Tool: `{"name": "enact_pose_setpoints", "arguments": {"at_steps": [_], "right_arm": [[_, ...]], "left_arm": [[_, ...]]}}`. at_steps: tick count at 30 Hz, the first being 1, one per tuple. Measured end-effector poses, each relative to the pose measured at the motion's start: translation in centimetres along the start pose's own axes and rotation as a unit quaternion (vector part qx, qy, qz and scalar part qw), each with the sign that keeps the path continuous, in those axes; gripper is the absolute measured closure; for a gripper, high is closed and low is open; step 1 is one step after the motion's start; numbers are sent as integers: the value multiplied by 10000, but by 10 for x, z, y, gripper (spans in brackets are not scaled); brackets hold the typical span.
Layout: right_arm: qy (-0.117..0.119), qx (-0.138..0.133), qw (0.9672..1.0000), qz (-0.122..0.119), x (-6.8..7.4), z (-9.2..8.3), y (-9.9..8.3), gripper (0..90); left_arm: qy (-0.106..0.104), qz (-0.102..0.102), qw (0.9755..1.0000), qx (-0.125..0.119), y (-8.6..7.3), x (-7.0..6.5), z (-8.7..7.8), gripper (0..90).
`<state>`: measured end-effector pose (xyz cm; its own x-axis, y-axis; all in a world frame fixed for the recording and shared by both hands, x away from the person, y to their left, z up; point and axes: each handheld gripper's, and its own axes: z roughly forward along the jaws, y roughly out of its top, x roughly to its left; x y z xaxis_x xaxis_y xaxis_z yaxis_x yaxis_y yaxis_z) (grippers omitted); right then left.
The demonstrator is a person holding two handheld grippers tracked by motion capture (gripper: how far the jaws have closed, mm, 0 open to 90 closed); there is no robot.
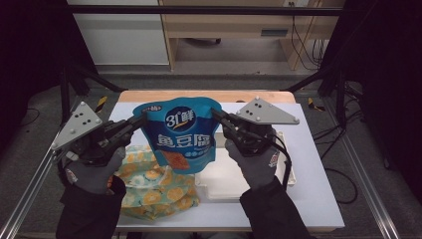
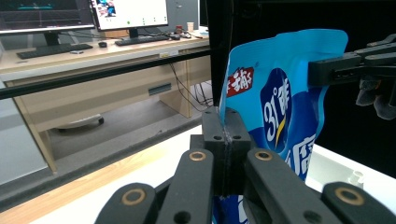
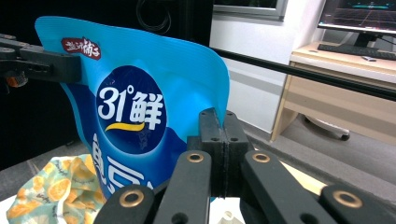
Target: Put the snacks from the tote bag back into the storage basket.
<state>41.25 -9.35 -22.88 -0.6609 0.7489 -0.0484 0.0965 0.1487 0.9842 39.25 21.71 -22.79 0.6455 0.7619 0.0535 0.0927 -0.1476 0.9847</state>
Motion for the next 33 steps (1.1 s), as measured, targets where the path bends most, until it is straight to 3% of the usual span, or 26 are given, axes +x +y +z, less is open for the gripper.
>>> {"name": "enact_pose_setpoints", "arguments": {"at_steps": [33], "right_arm": [[-469,6,9988,116,-33,-45,-21,900]], "left_arm": [[-424,80,9991,-1,0,-38,45,900]]}}
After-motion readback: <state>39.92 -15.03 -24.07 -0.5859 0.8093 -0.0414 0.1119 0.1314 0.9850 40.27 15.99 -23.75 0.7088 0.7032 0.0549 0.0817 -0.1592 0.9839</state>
